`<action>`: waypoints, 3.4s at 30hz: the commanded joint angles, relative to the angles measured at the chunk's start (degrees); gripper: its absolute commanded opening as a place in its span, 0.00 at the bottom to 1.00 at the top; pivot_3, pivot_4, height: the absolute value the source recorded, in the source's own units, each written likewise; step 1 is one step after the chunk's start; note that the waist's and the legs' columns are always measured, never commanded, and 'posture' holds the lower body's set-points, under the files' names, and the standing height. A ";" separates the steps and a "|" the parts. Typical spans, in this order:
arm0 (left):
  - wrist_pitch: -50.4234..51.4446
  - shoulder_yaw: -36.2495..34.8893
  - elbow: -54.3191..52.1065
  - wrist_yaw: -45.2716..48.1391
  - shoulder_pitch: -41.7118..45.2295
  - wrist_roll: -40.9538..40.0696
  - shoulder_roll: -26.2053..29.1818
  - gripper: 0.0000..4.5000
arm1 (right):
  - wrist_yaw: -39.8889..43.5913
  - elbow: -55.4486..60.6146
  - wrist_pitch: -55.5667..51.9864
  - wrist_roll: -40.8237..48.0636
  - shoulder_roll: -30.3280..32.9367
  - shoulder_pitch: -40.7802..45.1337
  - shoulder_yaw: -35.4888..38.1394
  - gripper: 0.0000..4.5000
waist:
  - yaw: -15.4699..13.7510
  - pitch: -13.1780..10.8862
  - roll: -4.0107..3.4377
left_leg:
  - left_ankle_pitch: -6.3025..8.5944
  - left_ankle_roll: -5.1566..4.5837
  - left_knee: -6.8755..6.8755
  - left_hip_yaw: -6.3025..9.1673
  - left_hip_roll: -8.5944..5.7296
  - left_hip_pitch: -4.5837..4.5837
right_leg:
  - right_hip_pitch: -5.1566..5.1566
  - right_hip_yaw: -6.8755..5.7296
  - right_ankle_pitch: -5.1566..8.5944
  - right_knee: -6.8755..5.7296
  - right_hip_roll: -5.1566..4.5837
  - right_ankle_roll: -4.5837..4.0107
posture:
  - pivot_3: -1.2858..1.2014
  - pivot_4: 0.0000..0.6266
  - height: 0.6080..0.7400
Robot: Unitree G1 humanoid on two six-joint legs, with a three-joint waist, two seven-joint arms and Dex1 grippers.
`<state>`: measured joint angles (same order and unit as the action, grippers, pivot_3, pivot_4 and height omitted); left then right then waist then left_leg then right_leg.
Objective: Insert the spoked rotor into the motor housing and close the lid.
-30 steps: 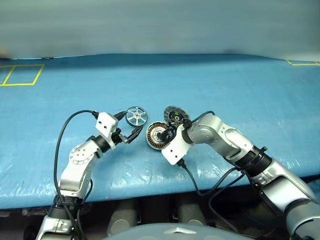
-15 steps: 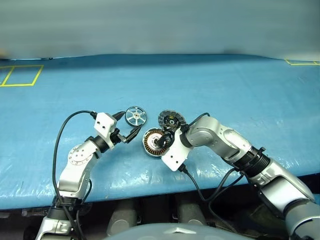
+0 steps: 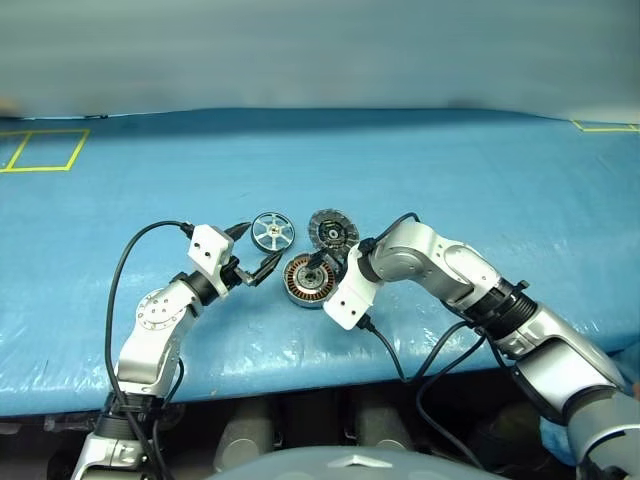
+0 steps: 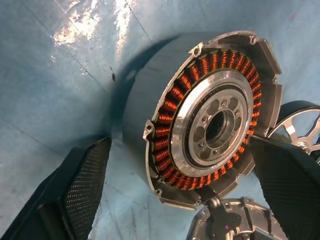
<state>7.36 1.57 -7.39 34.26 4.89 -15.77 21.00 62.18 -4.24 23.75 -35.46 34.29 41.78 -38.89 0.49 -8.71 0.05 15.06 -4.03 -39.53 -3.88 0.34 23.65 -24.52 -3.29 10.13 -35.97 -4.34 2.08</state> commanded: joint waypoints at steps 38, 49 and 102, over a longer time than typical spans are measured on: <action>-6.00 3.42 3.01 19.27 1.81 -3.93 1.41 1.00 | -28.84 33.43 -57.73 26.61 -27.40 -49.66 40.07 0.99 | -1.24 -0.03 -0.02 | 0.18 0.05 0.06 0.49 0.22 0.09 | -0.16 -0.51 0.30 0.05 -0.10 -0.03 | 0.52 0.24 1.00; -7.74 3.57 4.20 19.02 1.03 -3.87 0.83 1.00 | -35.34 26.27 -55.83 31.65 -26.84 -49.29 39.31 0.99 | -1.19 -0.04 -0.03 | 0.21 0.00 0.07 0.49 0.22 0.08 | -0.17 -0.51 0.32 0.07 -0.11 -0.02 | 0.52 0.24 1.00; -14.61 3.78 7.15 18.05 -2.17 0.66 2.02 1.00 | -30.36 25.13 -58.61 41.60 -15.23 -30.66 19.70 0.15 | -1.20 -0.08 0.00 | 0.24 -0.05 0.14 0.54 0.23 0.17 | -0.20 -0.65 0.36 0.15 -0.09 -0.08 | 0.52 0.24 1.00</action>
<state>-5.77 5.11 1.20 52.50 2.93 -15.68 22.86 32.19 21.24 -36.77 6.54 19.55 10.16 -19.25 -0.71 -8.79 0.05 15.30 -4.08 -39.39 -3.34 0.58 23.82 -24.73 -3.94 10.48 -35.82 -4.43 2.00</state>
